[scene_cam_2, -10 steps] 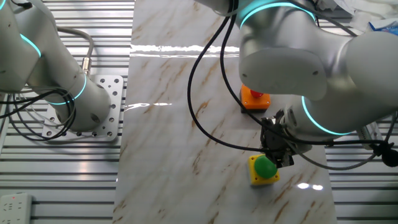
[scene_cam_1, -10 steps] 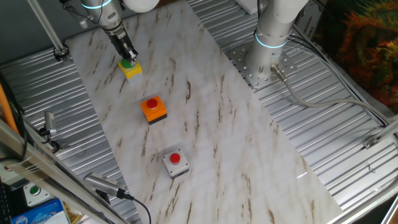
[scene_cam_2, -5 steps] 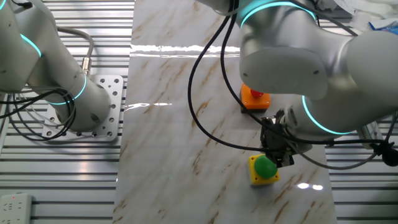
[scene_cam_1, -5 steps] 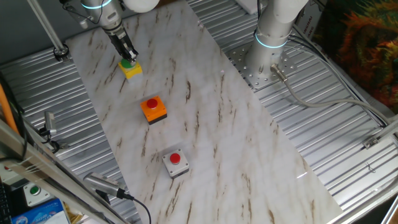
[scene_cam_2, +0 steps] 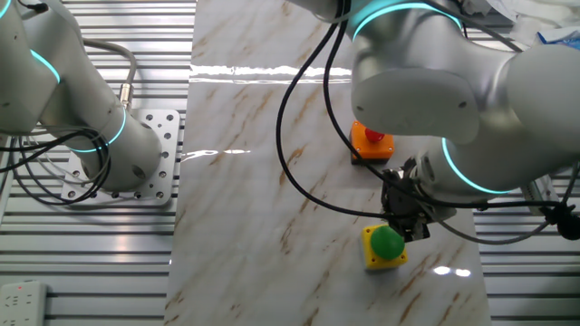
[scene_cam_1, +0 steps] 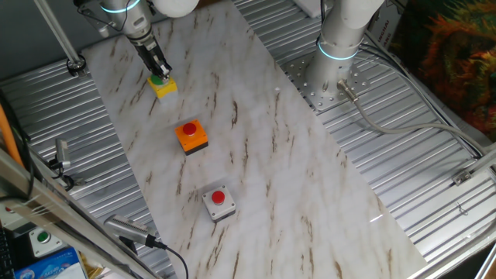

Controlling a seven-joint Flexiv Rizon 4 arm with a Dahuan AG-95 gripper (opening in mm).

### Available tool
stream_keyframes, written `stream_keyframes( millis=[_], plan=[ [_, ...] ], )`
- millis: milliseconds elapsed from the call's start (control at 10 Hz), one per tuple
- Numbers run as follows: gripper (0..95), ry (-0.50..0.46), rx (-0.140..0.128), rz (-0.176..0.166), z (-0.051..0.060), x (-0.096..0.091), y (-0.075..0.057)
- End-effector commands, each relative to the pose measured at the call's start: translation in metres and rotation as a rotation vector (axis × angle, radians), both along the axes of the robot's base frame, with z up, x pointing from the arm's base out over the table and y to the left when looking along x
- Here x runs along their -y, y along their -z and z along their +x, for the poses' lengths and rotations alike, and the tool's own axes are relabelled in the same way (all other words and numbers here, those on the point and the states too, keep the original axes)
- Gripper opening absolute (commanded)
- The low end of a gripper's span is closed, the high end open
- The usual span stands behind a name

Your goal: Press three buttons from left to right in sequence

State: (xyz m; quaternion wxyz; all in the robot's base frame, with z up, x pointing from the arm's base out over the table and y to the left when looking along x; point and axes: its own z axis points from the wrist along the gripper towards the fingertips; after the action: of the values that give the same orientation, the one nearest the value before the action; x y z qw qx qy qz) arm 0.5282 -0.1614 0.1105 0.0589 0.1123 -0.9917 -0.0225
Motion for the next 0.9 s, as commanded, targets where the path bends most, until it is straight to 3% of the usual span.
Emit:
stream_keyframes(
  millis=[100, 900],
  plan=[
    [0.0, 0.001, 0.001, 0.001, -0.0005, 0.0006, -0.0005],
    [0.0, -0.005, 0.002, 0.000, 0.0022, -0.0003, 0.0045]
  ],
)
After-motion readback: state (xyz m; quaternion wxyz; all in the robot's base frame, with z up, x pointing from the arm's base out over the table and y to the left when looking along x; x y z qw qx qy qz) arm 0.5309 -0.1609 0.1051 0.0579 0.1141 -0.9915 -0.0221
